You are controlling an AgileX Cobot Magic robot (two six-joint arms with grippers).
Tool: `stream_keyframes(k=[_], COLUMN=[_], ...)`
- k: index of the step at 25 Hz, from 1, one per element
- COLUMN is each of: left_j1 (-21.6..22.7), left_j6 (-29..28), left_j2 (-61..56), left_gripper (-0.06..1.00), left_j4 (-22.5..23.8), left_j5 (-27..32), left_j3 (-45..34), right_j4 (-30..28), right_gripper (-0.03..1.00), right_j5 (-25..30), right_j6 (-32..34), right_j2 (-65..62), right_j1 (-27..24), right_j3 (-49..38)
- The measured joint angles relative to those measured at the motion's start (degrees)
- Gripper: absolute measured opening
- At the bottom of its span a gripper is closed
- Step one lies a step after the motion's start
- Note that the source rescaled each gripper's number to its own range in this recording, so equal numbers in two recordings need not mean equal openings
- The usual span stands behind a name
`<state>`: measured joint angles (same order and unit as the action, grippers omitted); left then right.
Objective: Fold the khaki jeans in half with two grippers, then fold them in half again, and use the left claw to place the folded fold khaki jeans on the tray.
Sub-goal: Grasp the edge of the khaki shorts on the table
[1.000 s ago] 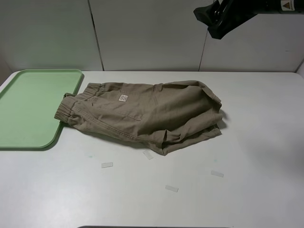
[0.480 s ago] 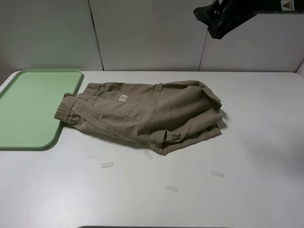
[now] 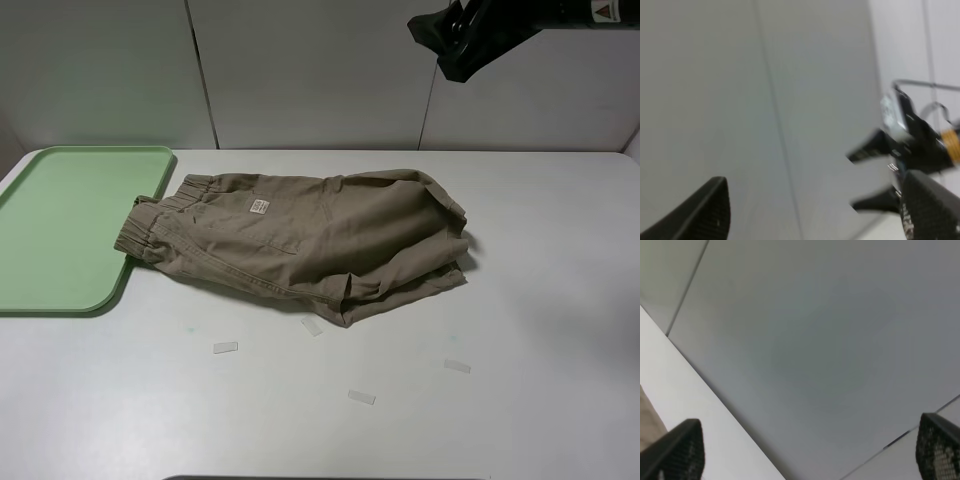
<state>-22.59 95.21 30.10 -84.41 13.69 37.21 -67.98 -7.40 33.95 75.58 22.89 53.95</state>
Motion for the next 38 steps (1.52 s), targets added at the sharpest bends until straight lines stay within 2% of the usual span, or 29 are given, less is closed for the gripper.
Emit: stream_keyframes(k=[2,6,8,11,15,17,19,21,24,27,31,34,38], left_j1=[0.0,0.0,0.0,0.0,0.0,0.0,0.0,0.0,0.0,0.0,0.0,0.0,0.0], left_j6=[-4.76,-20.68,-32.06,-51.26,-74.86,-84.32,-90.9,-94.14,-95.21,-93.06,-88.25,-87.24,-88.68], left_j2=[0.04,0.04,0.04,0.04,0.04,0.04,0.04,0.04,0.04,0.04,-0.01,-0.01,-0.84], left_gripper=[0.73,0.73,0.73,0.73,0.73,0.73,0.73,0.73,0.73,0.73,0.73,0.73,0.73], left_j4=[6.34,22.38,31.02,46.46,67.79,77.73,85.35,90.75,94.91,95.97,96.54,95.77,90.82], left_j5=[2.99,9.94,13.04,16.17,17.75,17.87,19.2,21.78,28.44,34.83,37.74,39.54,40.97], left_j3=[-0.29,-0.29,-0.29,-0.29,-0.29,-0.29,-0.29,0.09,2.34,5.66,9.46,9.98,9.98], right_j4=[0.0,0.0,0.0,0.0,0.0,0.0,0.0,0.0,0.0,0.02,0.87,1.78,2.04], right_gripper=[0.92,0.92,0.92,0.92,0.92,0.92,0.92,0.92,0.92,0.92,0.92,0.92,0.92], right_j5=[0.0,0.0,0.0,0.0,0.0,0.0,0.0,0.0,0.0,0.0,0.0,0.0,0.0], right_j6=[0.0,0.0,0.0,0.0,0.0,0.0,0.0,0.0,0.0,0.0,0.0,0.0,0.0], right_j2=[0.0,0.0,0.0,0.0,0.0,0.0,0.0,0.0,0.0,0.0,0.0,0.0,0.0], right_j1=[0.0,0.0,0.0,0.0,0.0,0.0,0.0,0.0,0.0,0.0,0.0,0.0,0.0], right_j3=[0.0,0.0,0.0,0.0,0.0,0.0,0.0,0.0,0.0,0.0,0.0,0.0,0.0])
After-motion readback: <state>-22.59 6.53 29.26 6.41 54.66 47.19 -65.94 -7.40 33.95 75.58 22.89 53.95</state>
